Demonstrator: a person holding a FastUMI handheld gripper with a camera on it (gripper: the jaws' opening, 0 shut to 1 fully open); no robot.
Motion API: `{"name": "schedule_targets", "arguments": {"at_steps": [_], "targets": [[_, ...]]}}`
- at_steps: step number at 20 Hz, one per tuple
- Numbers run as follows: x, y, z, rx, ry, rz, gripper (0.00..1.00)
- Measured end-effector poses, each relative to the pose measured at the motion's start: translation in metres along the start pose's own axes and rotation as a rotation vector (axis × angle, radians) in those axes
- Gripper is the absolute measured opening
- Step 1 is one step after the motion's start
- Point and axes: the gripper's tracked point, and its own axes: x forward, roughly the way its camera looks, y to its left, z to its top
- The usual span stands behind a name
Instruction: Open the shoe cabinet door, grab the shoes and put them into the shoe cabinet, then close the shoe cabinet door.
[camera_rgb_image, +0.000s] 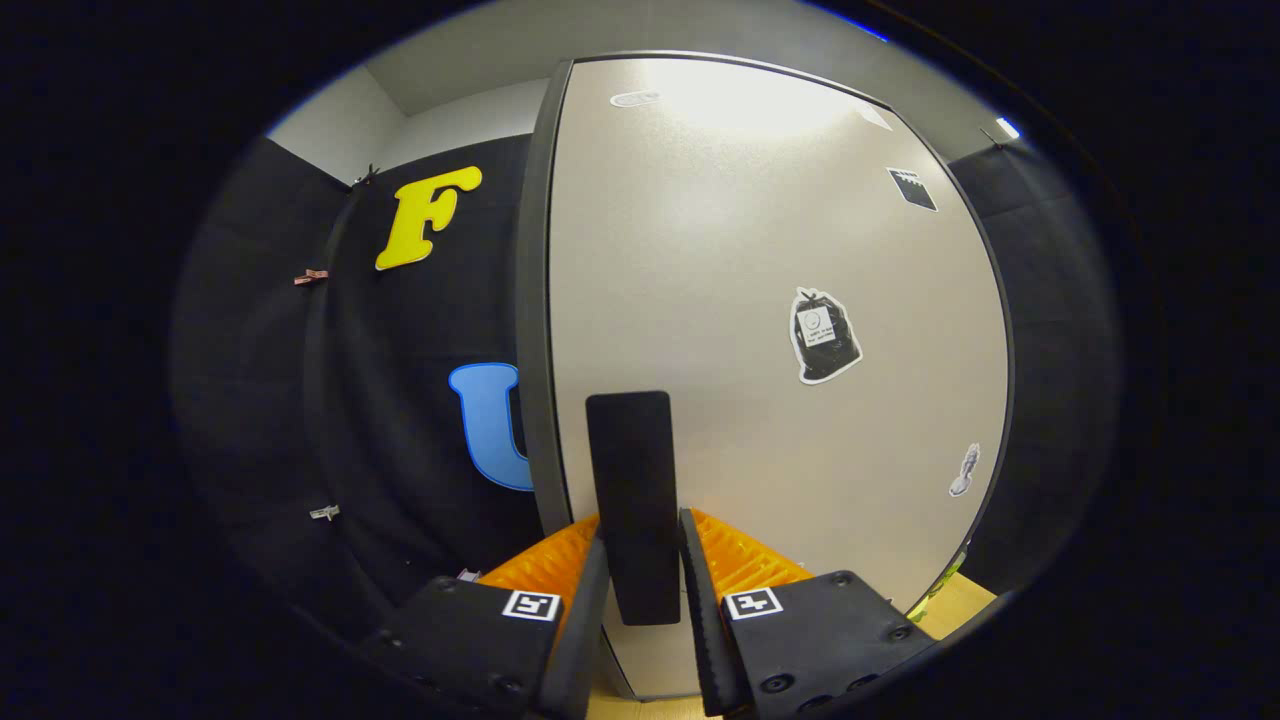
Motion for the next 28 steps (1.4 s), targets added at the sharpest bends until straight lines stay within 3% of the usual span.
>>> {"name": "schedule_targets", "arguments": {"at_steps": [4, 15, 28], "targets": [[0.000, -0.001, -0.001, -0.009, 0.018, -0.006, 0.33], [-0.020, -0.002, -0.004, 0.040, 0.093, 0.025, 0.34], [-0.081, -0.025, 0.002, -0.008, 0.098, 0.055, 0.33]]}}
